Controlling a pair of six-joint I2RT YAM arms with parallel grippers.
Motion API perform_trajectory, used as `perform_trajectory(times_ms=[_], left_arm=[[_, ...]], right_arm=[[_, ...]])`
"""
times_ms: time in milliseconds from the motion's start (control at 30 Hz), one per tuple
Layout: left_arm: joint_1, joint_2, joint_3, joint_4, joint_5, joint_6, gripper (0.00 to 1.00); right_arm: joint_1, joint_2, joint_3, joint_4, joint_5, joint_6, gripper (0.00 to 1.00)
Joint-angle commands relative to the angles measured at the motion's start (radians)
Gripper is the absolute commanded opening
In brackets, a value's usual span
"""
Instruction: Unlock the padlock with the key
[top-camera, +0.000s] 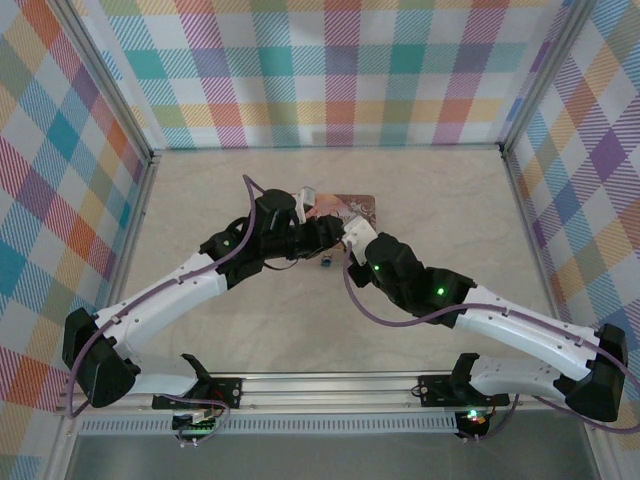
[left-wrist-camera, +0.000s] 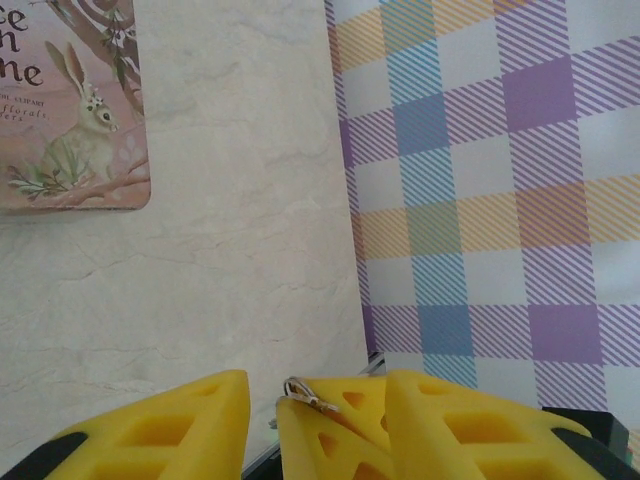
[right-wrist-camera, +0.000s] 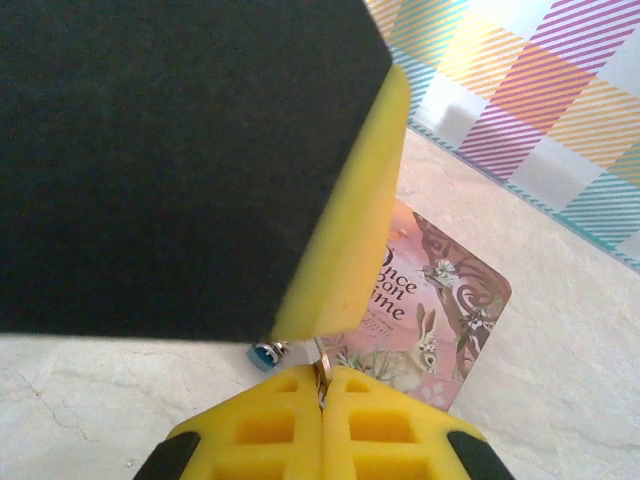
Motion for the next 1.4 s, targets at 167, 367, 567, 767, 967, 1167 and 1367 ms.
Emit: perform_trajectory(times_ms=[167, 367, 567, 767, 967, 1167, 1367], left_arm=[[-0.019, 0.017, 0.050, -0.017, -0.010, -0.013, 0.34], [-0.021, 0.027, 0.054, -0.026, -0.014, -0.015, 0.30], [-0.021, 0.029, 0.049, -0.031, -0.023, -0.019, 0.26], [-0.022, 0.021, 0.049, -0.031, -0.038, -0.019, 0.22], [-0.022, 0.012, 0.044, -0.064, -0.054, -0.017, 0.14], [-0.021, 0.000, 0.032, -0.067, -0.070, -0.011, 0.07], [-0.016, -0.013, 0.031, -0.113, -0.122, 0.043, 0.00]], right_arm=[[0.019, 0.010, -0.009, 0.048, 0.043, -0.023, 0.00], [0.033, 0.019, -0.008, 0.057, 0.064, -0.063, 0.00], [0.041, 0.025, -0.011, 0.065, 0.080, -0.073, 0.00], [0.048, 0.034, -0.011, 0.071, 0.100, -0.084, 0.00], [0.054, 0.039, -0.011, 0.080, 0.112, -0.090, 0.00], [0.055, 0.031, -0.014, 0.079, 0.112, -0.086, 0.11], [0.051, -0.021, -0.065, 0.092, 0.109, -0.039, 0.46]])
